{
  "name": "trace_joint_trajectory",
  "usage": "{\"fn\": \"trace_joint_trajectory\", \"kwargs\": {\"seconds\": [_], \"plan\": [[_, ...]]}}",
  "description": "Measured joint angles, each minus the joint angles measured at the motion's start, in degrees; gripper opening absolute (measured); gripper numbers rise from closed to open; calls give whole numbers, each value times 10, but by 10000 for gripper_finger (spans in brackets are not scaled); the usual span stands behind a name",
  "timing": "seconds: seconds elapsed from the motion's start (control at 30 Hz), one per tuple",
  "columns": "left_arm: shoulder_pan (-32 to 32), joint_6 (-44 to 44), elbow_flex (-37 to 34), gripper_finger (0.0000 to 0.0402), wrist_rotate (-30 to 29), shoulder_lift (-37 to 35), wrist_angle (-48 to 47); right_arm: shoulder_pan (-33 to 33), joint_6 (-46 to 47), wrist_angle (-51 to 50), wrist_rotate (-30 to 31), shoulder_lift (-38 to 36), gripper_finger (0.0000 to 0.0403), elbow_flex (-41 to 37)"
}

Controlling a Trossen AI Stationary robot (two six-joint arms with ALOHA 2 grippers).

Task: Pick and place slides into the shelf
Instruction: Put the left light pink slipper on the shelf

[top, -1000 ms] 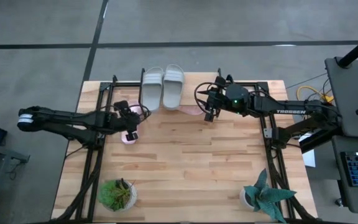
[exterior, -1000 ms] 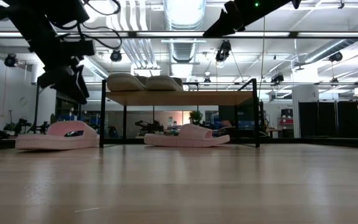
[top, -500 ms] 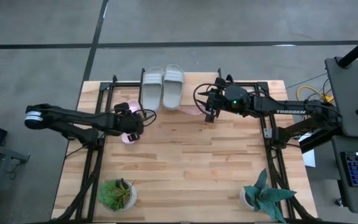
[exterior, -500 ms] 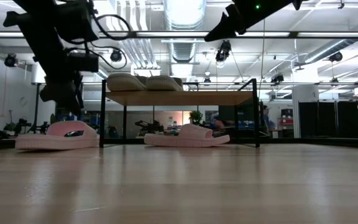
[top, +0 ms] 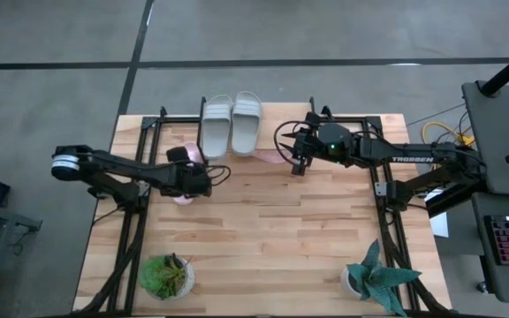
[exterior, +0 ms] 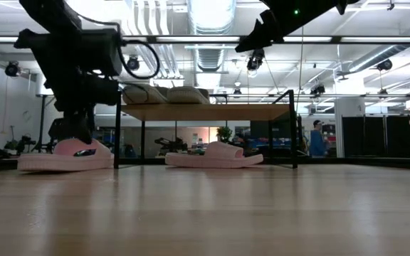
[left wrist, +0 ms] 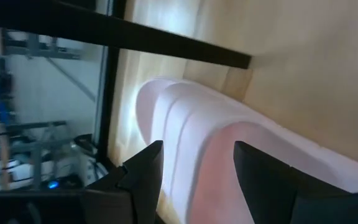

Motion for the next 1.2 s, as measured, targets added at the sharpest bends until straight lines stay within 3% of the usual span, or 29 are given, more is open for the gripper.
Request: {"fn": "trace_joint_trajectory", "kwargs": {"seconds": [0.2,0.53,0.77,1.0,1.2], "plan": [[0,0,-1,180,-7,38,0,0,-1,0,0,0,105,-4],[19,-1,-1,171,-88,93,5,0,0,0,0,0,104,-7],[52,-1,-1,112,-86,117,6,0,1,0,0,0,100,-7],[59,0,-1,12,-76,107,5,0,0,0,0,0,99,-7],[59,15,-1,4,-25,75,6,0,-4,0,0,0,91,-7]]}}
